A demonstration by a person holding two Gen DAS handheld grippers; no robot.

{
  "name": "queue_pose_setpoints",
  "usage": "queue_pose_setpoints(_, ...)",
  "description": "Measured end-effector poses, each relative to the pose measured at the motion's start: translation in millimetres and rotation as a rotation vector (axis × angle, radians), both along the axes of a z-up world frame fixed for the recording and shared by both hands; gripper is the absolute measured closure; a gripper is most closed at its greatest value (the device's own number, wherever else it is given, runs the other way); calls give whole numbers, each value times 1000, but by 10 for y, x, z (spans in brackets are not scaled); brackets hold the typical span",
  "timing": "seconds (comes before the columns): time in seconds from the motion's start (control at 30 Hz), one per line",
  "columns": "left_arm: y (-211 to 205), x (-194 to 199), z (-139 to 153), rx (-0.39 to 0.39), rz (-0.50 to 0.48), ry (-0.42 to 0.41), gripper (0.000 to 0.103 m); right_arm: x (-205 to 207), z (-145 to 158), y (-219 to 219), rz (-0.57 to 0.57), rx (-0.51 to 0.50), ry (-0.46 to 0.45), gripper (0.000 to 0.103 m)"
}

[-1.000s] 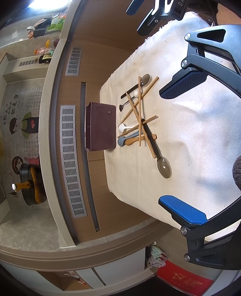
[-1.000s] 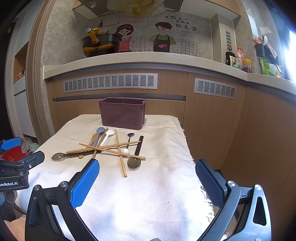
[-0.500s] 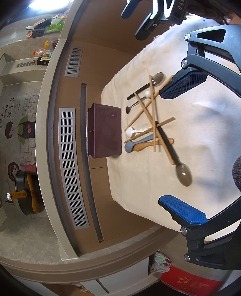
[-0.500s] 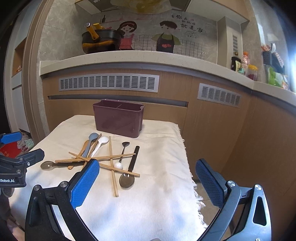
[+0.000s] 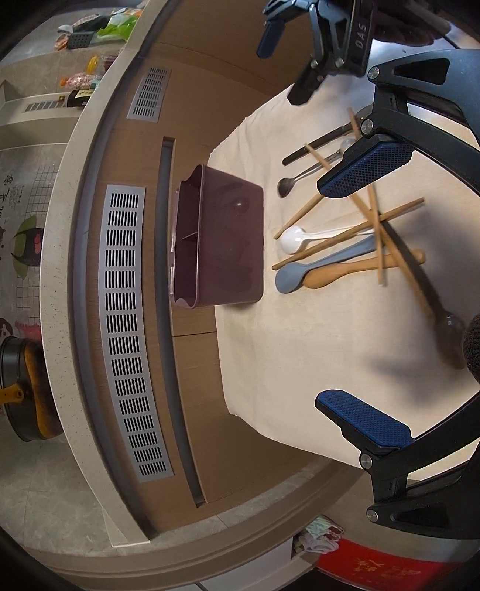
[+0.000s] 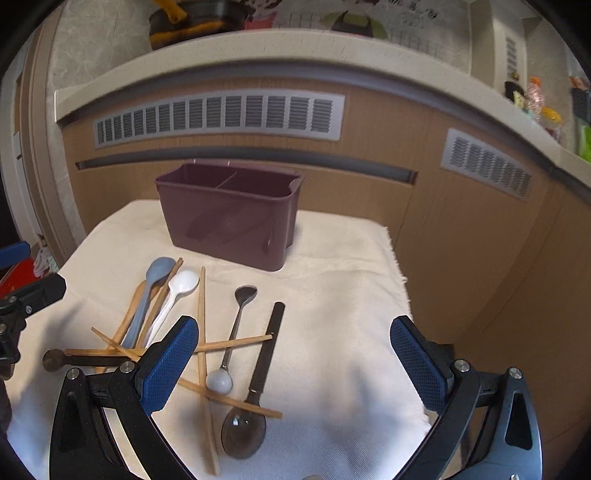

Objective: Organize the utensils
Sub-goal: 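Grasp the small white-knobbed spoon with the right tool while the left tool reaches the blue spoon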

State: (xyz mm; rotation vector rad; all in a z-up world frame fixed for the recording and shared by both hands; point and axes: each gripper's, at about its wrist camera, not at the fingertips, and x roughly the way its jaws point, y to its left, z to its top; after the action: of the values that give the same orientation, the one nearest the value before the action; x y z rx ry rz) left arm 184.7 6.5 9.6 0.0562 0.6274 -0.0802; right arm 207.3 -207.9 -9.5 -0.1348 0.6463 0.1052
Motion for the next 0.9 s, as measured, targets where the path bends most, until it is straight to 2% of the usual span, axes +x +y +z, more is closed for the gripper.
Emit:
queue_pose_setpoints(0.17,89,243,-78,8,0,14,0,148,-201,142,66,-45,68,2)
queue_pose_setpoints(0.2,114,278,-92,4,-1,16,0,137,-244,159,76,-48,77,7)
queue_pose_setpoints(0.33,246,361,-119,-45,13,1,0,13,-384,199,137,-37,144,41)
queue_pose_setpoints(0.47,414,422,-151,-138,8,14,0,-108,-474,299,204,-44,188,53)
queue_pose_setpoints(0.53,489,440,-162,-178,-2,19,0,-84,-519,329,212,-43,206,67)
queue_pose_setpoints(0.6,514,426,-162,-174,-3,16,0,-22,-544,326,208,-12,220,69)
queue_pose_setpoints(0.73,444,378,-176,-81,-5,17,0,57,-549,359,212,20,234,69)
queue_pose_setpoints(0.87,385,376,-257,-31,-20,49,0,149,-686,405,209,32,295,69)
queue_pose_setpoints(0.9,371,387,-277,-22,-23,59,0,144,-679,389,206,38,288,73)
